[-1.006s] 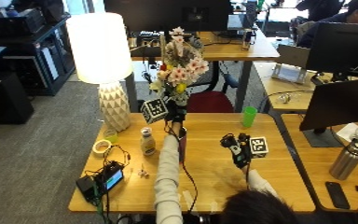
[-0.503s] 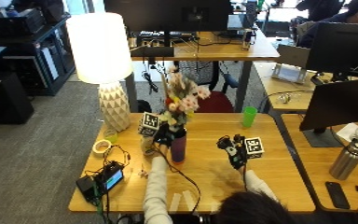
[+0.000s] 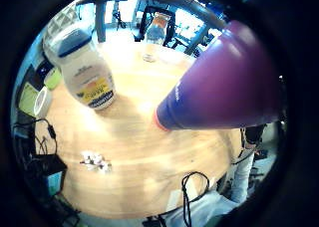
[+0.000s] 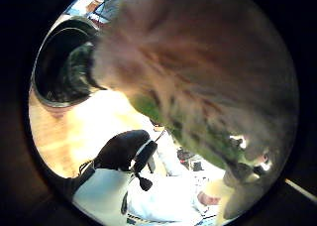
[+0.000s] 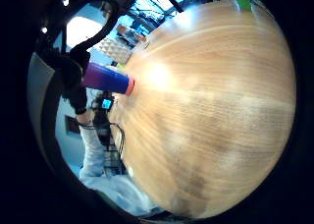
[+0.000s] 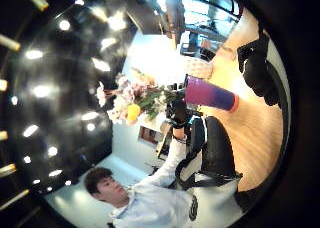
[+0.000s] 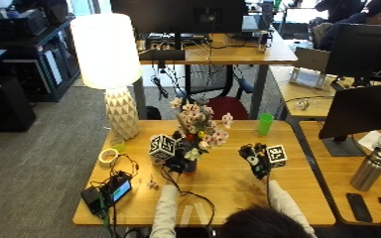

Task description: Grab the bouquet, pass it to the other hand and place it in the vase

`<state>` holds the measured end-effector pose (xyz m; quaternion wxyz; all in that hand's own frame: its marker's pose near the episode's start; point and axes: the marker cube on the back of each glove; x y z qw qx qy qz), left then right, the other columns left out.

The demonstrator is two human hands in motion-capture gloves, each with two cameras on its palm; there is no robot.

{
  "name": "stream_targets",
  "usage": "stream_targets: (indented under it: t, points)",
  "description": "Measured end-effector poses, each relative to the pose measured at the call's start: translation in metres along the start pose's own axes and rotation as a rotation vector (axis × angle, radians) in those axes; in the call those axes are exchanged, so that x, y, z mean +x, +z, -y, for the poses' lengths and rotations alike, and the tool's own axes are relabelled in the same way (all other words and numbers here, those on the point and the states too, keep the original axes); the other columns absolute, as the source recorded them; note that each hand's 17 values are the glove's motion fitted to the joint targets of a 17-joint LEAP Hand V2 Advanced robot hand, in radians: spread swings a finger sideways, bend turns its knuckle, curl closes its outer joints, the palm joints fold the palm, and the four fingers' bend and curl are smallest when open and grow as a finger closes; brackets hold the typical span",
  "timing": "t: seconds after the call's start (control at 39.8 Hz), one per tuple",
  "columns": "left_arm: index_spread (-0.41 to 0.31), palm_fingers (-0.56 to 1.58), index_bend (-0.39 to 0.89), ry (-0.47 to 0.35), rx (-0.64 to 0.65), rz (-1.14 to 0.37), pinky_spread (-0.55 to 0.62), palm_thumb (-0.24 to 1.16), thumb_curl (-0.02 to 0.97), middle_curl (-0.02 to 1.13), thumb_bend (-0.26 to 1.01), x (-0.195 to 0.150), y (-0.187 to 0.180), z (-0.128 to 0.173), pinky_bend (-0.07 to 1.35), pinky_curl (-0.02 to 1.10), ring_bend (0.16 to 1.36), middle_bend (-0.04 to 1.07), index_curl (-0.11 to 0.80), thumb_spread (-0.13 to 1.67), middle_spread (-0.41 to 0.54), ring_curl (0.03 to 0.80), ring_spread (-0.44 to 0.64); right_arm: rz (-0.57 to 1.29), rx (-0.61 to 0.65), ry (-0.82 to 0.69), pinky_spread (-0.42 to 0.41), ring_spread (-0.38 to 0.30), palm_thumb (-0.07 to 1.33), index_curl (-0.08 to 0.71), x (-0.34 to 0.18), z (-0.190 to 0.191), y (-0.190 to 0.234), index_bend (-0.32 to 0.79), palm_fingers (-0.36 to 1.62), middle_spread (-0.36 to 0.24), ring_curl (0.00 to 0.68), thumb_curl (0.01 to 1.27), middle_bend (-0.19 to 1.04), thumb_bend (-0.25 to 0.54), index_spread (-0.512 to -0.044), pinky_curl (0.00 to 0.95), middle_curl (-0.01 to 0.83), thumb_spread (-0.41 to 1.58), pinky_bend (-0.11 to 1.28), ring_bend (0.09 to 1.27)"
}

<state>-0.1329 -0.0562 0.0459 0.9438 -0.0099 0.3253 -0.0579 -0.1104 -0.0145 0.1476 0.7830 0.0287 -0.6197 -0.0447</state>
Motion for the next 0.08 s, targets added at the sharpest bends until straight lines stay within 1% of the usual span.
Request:
stream_targets:
  t: [0.03, 0.05, 0.08]
  points:
    - [0.099, -0.13, 0.06, -0.038, -0.003, 0.041, 0.40, 0.25, 0.444, 0.32, -0.04, -0.0013, 0.0014, -0.0008, 0.50, 0.33, 0.60, 0.18, 0.243, 0.76, 0.213, 0.319, 0.33, 0.004, 0.001, 0.014, -0.196, -0.144, 0.78, 0.391, 0.0005, -0.0003, -0.0003, 0.14, 1.19, -0.039, 0.444, 0.48, 0.44, -0.019, -0.169, 0.398, 0.455, 1.01, 0.47, 0.67]
    - [0.101, -0.14, 0.06, -0.039, -0.005, 0.042, 0.41, 0.25, 0.439, 0.32, -0.04, -0.0003, 0.0028, -0.0014, 0.50, 0.33, 0.60, 0.18, 0.236, 0.77, 0.219, 0.318, 0.34, 0.010, 0.001, 0.016, -0.194, -0.144, 0.79, 0.391, 0.0009, -0.0003, -0.0006, 0.14, 1.19, -0.040, 0.444, 0.48, 0.44, -0.020, -0.170, 0.399, 0.455, 1.01, 0.46, 0.67]
    - [0.101, -0.13, 0.07, -0.002, -0.006, 0.004, 0.42, 0.25, 0.434, 0.32, -0.04, 0.0030, 0.0042, -0.0017, 0.50, 0.33, 0.60, 0.17, 0.231, 0.77, 0.224, 0.316, 0.35, 0.016, -0.003, 0.007, -0.193, -0.144, 0.79, 0.390, 0.0015, -0.0001, -0.0008, 0.14, 1.19, -0.042, 0.442, 0.48, 0.43, -0.020, -0.170, 0.399, 0.454, 1.01, 0.46, 0.66]
